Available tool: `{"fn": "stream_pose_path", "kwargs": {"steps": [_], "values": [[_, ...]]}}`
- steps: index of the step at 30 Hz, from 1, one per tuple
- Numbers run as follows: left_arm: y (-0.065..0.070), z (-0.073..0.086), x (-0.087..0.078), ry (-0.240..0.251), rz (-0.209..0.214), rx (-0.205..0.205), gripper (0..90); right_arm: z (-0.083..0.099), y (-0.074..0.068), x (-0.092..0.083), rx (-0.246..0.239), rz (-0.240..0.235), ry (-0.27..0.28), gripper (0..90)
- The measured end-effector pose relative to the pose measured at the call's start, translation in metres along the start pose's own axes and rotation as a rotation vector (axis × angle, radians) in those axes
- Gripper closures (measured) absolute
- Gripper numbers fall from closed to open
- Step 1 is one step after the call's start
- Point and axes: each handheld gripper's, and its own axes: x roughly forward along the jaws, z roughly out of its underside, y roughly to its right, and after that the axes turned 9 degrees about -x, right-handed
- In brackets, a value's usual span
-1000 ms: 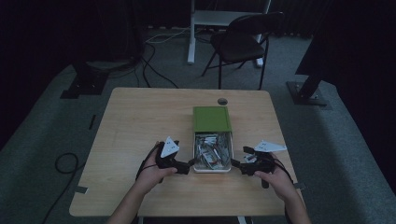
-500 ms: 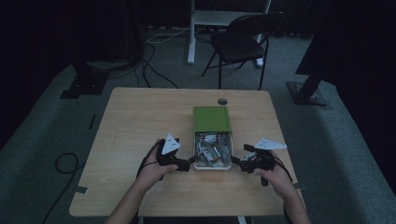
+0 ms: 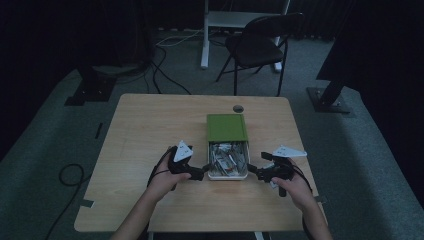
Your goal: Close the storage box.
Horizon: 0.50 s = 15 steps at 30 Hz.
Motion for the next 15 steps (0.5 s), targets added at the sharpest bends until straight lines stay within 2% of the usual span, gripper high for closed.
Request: {"fn": "stream_pose_path", "kwargs": {"steps": [15], "values": [[-0.0033,-0.0039,0.0035,0.002,-0.013,-0.003,2.7,-0.0042,0.0035,0.004,0.01,0.025,-0.005,12.8]]}}
